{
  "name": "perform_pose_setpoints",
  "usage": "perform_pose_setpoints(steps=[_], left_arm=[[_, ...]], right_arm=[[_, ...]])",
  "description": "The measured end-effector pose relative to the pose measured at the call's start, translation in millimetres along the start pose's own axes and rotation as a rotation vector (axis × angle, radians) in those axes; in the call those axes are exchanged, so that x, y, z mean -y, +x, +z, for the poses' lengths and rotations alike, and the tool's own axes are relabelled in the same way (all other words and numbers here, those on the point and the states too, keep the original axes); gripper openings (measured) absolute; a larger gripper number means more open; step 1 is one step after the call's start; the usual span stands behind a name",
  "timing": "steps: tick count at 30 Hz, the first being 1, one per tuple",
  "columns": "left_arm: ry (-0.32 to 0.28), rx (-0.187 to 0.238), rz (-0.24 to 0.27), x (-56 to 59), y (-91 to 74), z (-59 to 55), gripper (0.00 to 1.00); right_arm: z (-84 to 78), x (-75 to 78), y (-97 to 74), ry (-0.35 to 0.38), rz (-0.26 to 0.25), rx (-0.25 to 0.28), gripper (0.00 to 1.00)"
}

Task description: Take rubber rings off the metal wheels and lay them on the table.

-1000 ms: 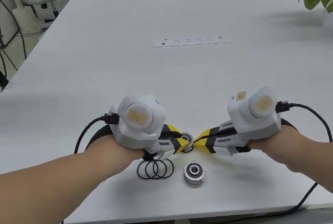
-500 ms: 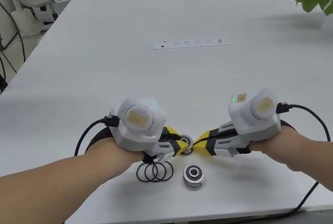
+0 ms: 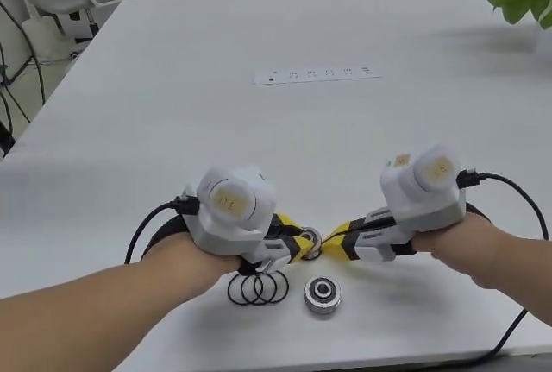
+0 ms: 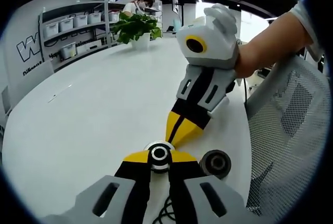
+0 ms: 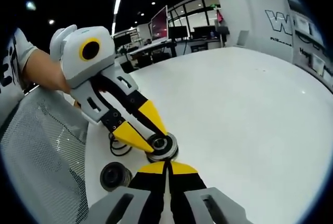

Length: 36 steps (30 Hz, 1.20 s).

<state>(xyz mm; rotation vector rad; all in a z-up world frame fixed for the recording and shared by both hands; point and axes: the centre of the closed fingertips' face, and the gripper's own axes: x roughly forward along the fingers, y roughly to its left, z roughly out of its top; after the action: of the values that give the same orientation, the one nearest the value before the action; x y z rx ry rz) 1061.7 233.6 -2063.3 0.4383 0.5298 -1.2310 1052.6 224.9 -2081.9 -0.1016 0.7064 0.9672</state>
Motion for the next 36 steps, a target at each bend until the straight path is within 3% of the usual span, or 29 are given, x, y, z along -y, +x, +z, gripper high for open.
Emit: perform_pose_setpoints(steps=[7, 10, 16, 24, 31, 36], left_arm=[[0.005, 0.004, 0.002, 0.6, 0.1, 0.1, 0.07], [0.005, 0.004, 0.003, 1.3, 0.2, 0.4, 0.07], [0.015, 0.004, 0.005, 3.2, 0.4, 0.9, 0.07], [0.009, 0.004, 0.007, 3.4, 0.7, 0.8, 0.07], [0.008, 0.004, 0.008, 3.2, 1.1, 0.6, 0.07], [0.009, 0.003, 0.008, 3.1, 1.2, 0.7, 0.07]], right_arm=[[-0.3, 0.4, -1.0, 0.053, 0.004, 0.010, 0.00], [-1.2, 1.0, -1.7, 0.130, 0.007, 0.012, 0.00], [-2.3, 1.7, -2.8, 0.192, 0.010, 0.016, 0.00], [-2.0, 5.4, -3.4, 0.225, -0.002, 0.029, 0.00], [11.4, 7.8, -10.9, 0.328, 0.022, 0.121, 0.00], [10.8, 4.1, -12.0, 0.328, 0.023, 0.121, 0.00]])
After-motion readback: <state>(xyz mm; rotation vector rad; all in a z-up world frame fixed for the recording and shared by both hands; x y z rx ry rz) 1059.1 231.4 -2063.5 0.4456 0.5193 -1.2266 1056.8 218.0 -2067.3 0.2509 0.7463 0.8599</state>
